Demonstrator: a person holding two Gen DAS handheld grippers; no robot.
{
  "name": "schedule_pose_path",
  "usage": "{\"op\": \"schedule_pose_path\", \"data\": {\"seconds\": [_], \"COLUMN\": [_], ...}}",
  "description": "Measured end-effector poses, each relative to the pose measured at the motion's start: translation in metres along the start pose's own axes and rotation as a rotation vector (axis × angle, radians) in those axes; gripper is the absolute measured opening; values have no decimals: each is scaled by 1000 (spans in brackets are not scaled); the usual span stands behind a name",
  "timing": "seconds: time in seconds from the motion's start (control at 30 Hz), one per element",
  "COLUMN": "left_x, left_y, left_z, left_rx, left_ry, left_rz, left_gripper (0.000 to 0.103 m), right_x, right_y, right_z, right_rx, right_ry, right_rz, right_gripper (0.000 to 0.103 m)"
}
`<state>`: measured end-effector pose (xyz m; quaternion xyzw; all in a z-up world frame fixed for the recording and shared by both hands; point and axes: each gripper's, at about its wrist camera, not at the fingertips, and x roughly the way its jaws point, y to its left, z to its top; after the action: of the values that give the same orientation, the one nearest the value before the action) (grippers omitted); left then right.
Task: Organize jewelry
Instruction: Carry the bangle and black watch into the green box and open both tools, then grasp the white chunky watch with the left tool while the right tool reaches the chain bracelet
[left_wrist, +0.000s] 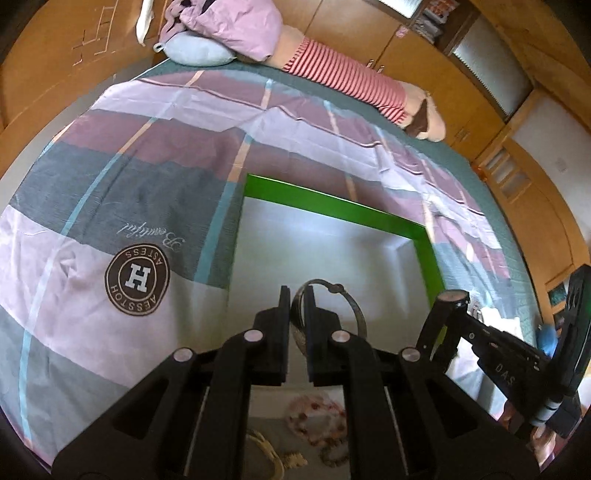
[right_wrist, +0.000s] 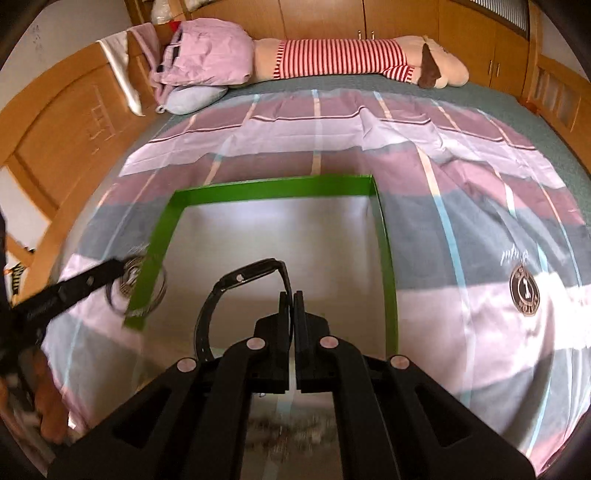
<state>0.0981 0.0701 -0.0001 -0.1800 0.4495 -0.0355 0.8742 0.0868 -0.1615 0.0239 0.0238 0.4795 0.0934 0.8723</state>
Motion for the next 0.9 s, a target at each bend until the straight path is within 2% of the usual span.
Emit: {"op": "schedule_pose_path", "data": {"seconds": [0.13, 0.37, 0.47, 0.5, 0.53, 0.63, 0.7, 0.73, 0.77, 0.83, 0.9], "left_x": [12, 24, 20, 16, 13, 3, -5, -8, -12, -23, -34], "left_y": [8, 9, 6, 5, 4, 1, -3, -5, -7, -9, -11], "left_z": [5, 4, 3, 3, 4, 4, 2, 0, -2, -11, -24], "left_rx": [-25, -28, -23, -23, -22, -20, -6, 10, 27, 72, 135], "left_ry": [9, 38, 34, 27, 21, 17, 30, 43, 53, 73, 108], "left_rz": [18, 39, 32, 27, 23, 5, 8, 13, 21, 58, 107], "left_gripper": [7, 8, 8, 8, 10, 21, 31, 40, 50, 61, 65], "right_x": [26, 57, 57, 51, 46, 31, 23, 17, 13, 1, -6], "right_y": [-5, -5, -6, -7, -7, -5, -4, -4, -3, -1, 5], "right_z": [2, -8, -10, -10, -9, -7, -9, -12, -14, -22, -30], "right_rx": [53, 26, 25, 36, 41, 25, 21, 23, 21, 2, -43], "right_ry": [45, 102, 107, 86, 67, 33, 29, 30, 37, 67, 110], "right_rz": [-10, -67, -62, -62, -62, -55, -31, -10, 8, 52, 98], "right_gripper": [2, 4, 23, 37, 46, 47, 47, 47, 47, 47, 47]}}
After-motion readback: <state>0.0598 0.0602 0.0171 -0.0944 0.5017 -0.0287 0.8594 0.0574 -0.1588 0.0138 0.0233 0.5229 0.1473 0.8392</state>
